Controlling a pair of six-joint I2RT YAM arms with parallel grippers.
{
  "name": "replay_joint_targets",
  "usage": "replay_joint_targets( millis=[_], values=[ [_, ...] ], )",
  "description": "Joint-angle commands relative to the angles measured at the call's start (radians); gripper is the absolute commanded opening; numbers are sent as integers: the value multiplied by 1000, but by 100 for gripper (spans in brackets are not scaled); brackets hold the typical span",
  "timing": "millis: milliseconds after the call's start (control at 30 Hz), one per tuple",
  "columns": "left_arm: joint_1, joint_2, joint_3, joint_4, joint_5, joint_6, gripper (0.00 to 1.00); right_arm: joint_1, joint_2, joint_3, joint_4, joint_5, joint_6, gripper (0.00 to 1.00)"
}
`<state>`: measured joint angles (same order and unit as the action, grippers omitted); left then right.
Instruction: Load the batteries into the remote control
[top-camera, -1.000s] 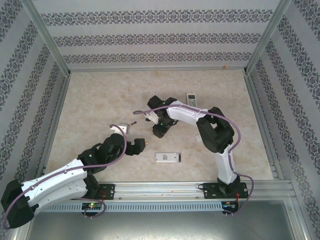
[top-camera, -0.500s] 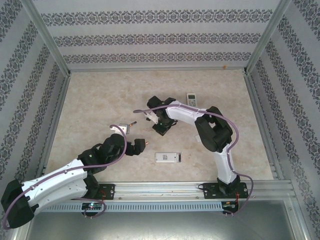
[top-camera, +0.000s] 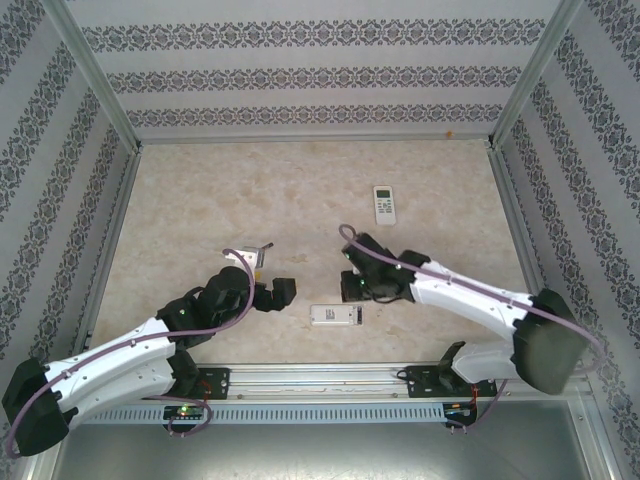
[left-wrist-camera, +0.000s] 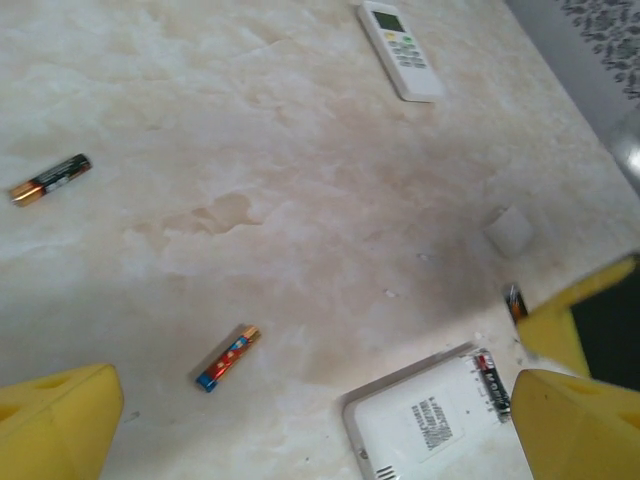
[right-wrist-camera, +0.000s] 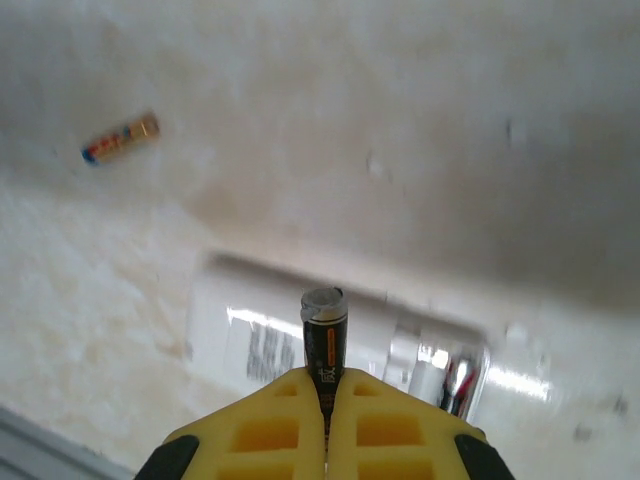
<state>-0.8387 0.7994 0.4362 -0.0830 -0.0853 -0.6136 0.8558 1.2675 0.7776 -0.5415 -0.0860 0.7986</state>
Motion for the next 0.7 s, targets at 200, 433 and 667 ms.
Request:
replay_joint_targets(
  millis=[200,433,667],
  values=[
    [-7,17,-21,174,116,55,100,46,-40,-107,-12,23,250,4],
    [-6,26,-28,173,108,38,100,49,40,-82,-2,19,220,5],
    [-7,38,-25,179,110,43,100,53,81,-70,-11,20,211,10]
  ],
)
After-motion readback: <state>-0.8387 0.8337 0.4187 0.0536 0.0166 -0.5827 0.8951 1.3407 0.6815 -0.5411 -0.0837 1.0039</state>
